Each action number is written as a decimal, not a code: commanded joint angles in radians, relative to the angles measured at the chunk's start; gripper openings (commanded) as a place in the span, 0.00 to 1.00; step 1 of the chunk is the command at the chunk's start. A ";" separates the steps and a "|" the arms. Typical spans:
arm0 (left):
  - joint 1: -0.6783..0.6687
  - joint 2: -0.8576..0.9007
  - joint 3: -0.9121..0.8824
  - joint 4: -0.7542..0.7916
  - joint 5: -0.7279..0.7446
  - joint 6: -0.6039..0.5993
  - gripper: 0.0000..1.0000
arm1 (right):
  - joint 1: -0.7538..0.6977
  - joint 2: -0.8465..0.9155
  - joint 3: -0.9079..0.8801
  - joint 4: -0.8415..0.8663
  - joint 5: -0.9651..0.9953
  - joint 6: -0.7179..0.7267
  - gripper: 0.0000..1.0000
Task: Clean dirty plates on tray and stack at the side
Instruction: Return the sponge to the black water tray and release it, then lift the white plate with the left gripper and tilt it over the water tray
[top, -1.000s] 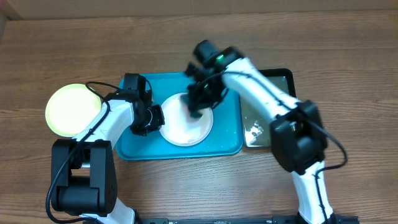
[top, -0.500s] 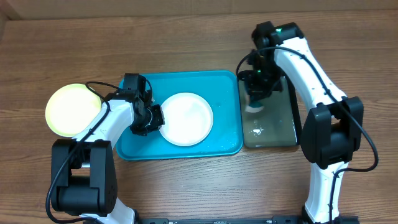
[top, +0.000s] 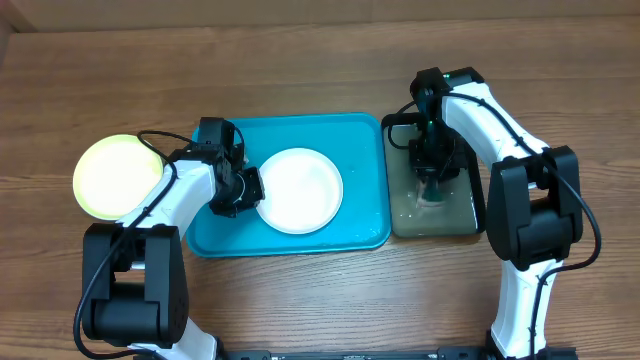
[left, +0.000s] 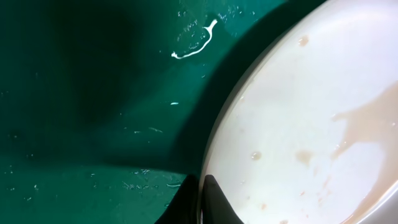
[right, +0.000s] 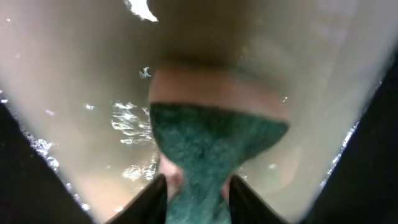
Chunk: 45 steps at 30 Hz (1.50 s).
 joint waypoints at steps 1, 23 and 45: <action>-0.002 0.008 0.010 0.006 0.008 0.021 0.11 | -0.005 -0.029 0.026 -0.008 0.019 0.006 0.43; -0.017 0.009 -0.031 0.025 -0.037 0.013 0.09 | -0.335 -0.029 0.192 -0.089 0.016 -0.001 1.00; -0.054 0.009 0.513 -0.323 -0.191 0.013 0.04 | -0.351 -0.029 0.192 0.293 0.016 -0.001 1.00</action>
